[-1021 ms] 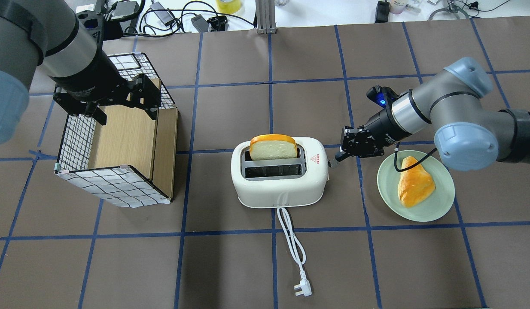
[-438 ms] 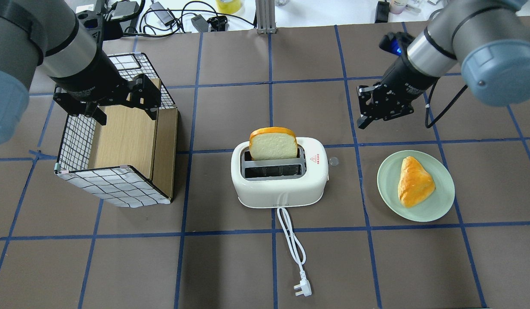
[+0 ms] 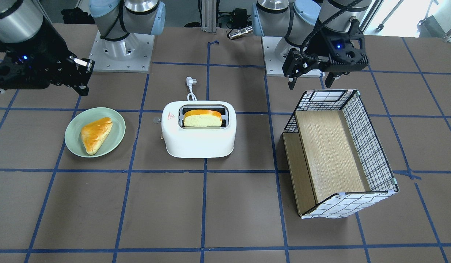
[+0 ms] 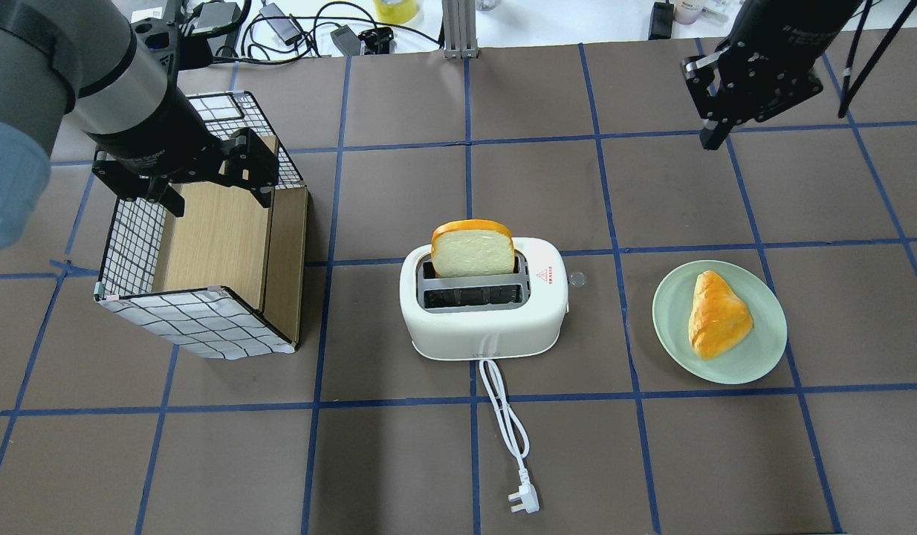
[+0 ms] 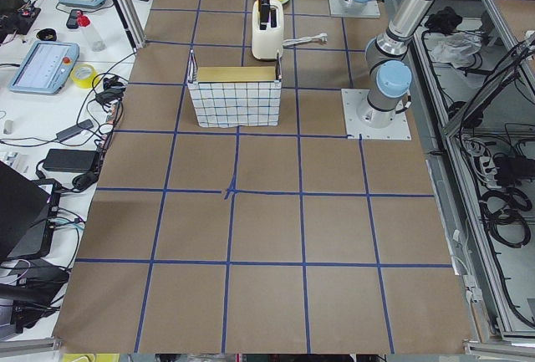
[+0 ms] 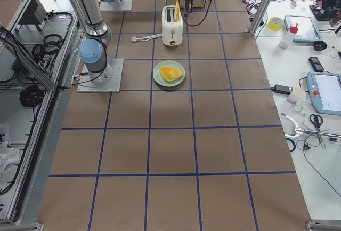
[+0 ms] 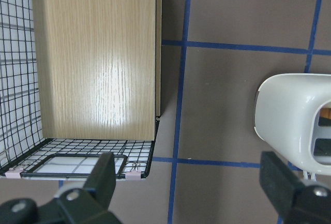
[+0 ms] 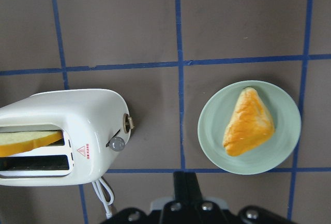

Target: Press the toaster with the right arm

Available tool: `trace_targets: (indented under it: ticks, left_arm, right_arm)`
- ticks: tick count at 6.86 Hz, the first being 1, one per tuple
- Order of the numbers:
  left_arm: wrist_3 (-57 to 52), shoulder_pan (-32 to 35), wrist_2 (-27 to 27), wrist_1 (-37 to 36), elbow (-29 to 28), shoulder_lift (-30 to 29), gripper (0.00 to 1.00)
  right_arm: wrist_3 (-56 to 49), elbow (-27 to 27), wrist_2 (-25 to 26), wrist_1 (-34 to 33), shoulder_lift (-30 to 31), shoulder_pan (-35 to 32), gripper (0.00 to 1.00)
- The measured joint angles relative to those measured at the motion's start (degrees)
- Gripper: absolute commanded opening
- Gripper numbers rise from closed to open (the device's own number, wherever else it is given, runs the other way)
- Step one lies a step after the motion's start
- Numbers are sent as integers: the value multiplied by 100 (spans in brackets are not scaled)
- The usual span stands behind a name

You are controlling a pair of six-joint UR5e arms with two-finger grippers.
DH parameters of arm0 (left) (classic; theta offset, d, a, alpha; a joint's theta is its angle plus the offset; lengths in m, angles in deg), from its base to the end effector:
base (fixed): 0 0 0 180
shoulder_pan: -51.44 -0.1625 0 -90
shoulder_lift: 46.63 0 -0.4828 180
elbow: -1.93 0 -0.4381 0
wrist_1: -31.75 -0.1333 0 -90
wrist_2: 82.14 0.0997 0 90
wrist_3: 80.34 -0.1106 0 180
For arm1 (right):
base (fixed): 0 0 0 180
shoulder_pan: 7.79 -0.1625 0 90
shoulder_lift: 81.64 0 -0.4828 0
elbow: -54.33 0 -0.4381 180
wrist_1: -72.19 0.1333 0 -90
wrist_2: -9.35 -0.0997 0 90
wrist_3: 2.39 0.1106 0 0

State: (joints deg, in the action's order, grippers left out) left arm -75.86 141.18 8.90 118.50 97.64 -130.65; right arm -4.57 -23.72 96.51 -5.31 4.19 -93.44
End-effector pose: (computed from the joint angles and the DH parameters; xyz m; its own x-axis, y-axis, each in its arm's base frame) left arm -0.1290 -0.4947 0.5405 -0.9964 -0.0836 -0.0133 -0.0826 0.9946 -0.0626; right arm 0.0959 -0.5684 0.5850 -0.9977 0.0420 -0.0525 0.0377 0.9961 0.0803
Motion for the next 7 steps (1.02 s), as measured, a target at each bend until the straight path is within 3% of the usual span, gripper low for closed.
trace_targets:
  ticks: [3, 4, 5, 6, 7]
  left_arm:
    - [0, 0, -7, 0, 0, 0, 100]
    - [0, 0, -7, 0, 0, 0, 100]
    - [0, 0, -5, 0, 0, 0, 100]
    - [0, 0, -1, 0, 0, 0, 100]
    - [0, 0, -1, 0, 0, 0, 100]
  right_arm:
    - [599, -81, 657, -577, -39, -599, 1]
    - [633, -283, 674, -938, -11, -659, 15]
    - [624, -420, 665, -1142, 29, -678, 52]
    - [581, -496, 607, -1306, 55, -679, 100]
    - [506, -550, 506, -1492, 62, -676, 100]
